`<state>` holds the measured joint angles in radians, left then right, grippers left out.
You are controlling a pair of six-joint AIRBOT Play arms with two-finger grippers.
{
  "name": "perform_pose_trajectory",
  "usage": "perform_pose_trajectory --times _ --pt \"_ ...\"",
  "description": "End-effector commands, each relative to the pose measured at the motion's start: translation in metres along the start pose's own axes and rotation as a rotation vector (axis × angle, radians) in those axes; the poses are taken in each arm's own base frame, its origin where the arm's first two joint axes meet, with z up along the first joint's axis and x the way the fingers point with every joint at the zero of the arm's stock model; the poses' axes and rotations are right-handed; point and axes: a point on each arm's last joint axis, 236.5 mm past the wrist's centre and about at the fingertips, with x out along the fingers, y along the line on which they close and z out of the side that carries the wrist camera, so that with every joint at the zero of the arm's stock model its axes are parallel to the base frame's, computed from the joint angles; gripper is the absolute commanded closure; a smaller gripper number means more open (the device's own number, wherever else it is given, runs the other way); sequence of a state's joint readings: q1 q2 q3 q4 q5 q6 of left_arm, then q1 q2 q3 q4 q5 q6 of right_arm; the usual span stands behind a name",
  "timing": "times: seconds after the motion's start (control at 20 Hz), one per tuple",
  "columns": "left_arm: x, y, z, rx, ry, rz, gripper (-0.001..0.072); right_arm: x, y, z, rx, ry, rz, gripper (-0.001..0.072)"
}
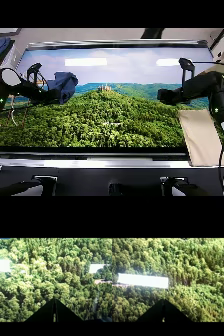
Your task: Fold the clothes and pants, and hang the long-sleeved shirts on hangers.
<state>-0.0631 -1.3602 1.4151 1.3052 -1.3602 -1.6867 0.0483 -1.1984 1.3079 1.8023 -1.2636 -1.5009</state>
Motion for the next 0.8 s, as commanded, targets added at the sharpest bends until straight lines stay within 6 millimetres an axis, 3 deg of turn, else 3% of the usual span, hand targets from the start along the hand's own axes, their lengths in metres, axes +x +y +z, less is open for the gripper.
perform_pose_trajectory --times 0.0,0.75 --pt "0.000 0.000 0.000 0.001 0.001 0.000 0.0691 0.000 0.000 0.001 -0.001 -0.003 0.001 0.0681" --pt "0.000 0.000 0.000 0.001 0.001 0.000 0.0691 -0.001 0.002 0.019 -0.001 -0.083 0.007 0.0681"
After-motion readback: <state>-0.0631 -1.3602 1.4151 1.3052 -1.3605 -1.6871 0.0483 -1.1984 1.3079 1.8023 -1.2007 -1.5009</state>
